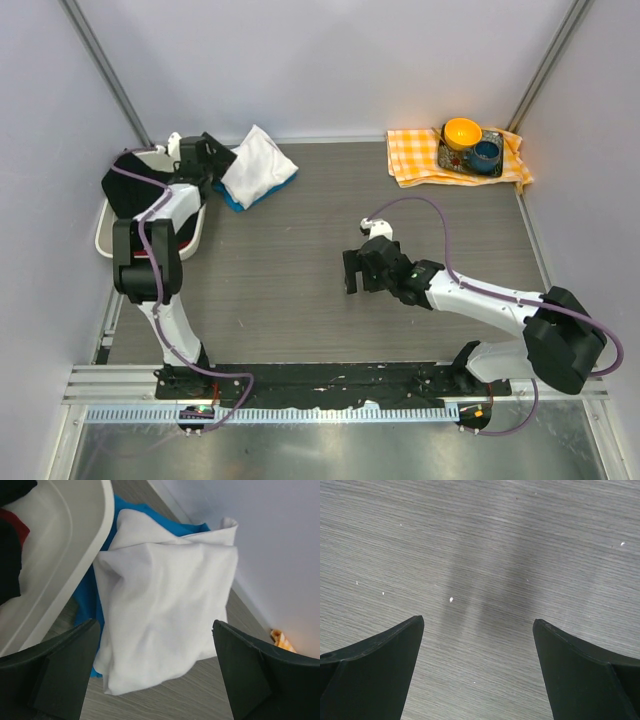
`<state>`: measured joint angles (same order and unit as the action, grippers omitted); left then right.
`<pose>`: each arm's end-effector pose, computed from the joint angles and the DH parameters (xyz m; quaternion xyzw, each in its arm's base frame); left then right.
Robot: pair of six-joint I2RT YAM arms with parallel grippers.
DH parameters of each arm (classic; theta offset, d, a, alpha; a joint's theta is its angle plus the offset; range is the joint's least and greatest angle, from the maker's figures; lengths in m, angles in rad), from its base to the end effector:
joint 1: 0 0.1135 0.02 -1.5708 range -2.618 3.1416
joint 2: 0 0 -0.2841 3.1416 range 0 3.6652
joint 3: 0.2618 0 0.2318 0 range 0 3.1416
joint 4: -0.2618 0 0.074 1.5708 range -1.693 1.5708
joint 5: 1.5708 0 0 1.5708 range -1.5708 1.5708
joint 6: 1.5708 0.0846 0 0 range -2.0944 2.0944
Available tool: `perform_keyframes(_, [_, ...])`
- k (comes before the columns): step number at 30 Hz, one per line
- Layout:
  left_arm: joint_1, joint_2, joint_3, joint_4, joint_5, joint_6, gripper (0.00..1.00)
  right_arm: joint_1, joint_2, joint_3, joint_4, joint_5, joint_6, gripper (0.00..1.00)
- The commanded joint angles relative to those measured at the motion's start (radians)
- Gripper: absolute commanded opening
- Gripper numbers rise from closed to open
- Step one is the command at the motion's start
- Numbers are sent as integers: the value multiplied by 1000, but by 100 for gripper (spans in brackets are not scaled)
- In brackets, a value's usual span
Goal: Fold and stack the t-shirts
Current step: Neatly place the folded tshirt to the corner
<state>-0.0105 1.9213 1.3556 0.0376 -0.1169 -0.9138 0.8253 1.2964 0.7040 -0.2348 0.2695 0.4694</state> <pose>0.4753 0.0049 0.2313 -0.4040 0.7662 -0.1764 0.4676 0.1980 0.1813 0.1972 -0.1154 0.9173 0.1173 0.3627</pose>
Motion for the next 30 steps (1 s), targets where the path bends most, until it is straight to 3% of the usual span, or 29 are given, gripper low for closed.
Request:
perform_keyframes(1, [7, -128, 59, -65, 5, -3, 100, 9, 6, 48, 31, 11, -12, 97])
perform_keyframes(5, [-17, -101, 138, -64, 83, -25, 100, 14, 20, 48, 49, 7, -6, 97])
perform_keyframes(18, [-92, 318, 557, -57, 212, -42, 100, 15, 53, 61, 38, 45, -38, 97])
perform_keyframes(30, [-97, 459, 531, -44, 203, -17, 100, 15, 78, 52, 48, 31, -31, 97])
